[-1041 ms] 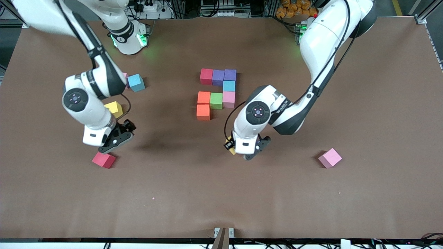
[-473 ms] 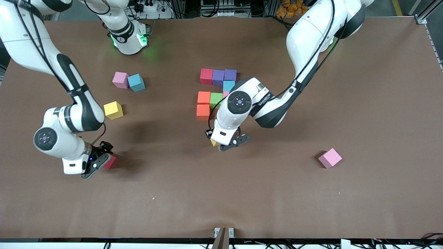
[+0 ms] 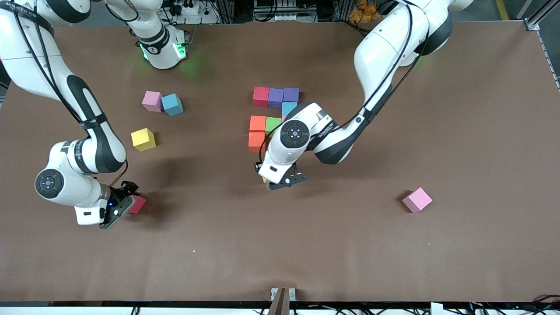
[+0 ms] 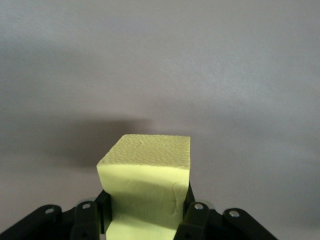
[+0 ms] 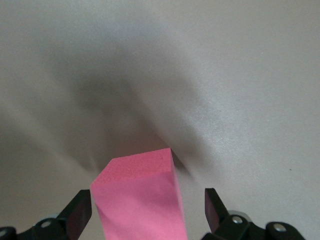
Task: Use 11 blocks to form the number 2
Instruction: 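Carry yellow to center with the left gripper while the right gripper grasps red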
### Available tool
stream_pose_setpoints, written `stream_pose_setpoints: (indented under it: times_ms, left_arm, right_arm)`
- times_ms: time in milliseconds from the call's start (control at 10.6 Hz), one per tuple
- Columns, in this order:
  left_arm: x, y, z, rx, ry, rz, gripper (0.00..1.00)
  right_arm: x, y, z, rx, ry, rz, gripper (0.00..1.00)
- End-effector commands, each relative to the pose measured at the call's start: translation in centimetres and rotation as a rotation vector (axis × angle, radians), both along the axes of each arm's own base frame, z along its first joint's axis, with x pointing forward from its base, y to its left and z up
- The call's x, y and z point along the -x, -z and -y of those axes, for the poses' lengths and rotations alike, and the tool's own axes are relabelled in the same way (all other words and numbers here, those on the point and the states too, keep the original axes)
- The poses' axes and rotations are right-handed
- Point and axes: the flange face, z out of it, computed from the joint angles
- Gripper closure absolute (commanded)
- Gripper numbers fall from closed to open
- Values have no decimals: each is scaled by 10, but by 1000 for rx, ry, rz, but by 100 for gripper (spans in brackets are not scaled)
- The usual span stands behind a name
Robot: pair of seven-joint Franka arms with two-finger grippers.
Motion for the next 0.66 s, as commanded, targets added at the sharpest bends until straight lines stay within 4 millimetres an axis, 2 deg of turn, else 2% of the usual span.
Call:
stream_pose_setpoints:
  times_ms: [0,284,378,473,568]
  left_arm:
    - [2,7,19,45,34,16,55]
    - [12,16,28,43,106,24,55]
    - [14,16,29,46,150,35,55]
    - [23,16,37,44,186,40,56]
    - [23,18,37,43,189,38,56]
  right_arm:
    - [2,6,0,-27,-14,-13,0]
    - [4,18,-1,-31,-19,-25,0]
    - [4,19,-1,-31,-20,-25,7]
    - [4,21,-1,-30,-21,-26,24]
    - [4,21,-3,-32,-23,-23,32]
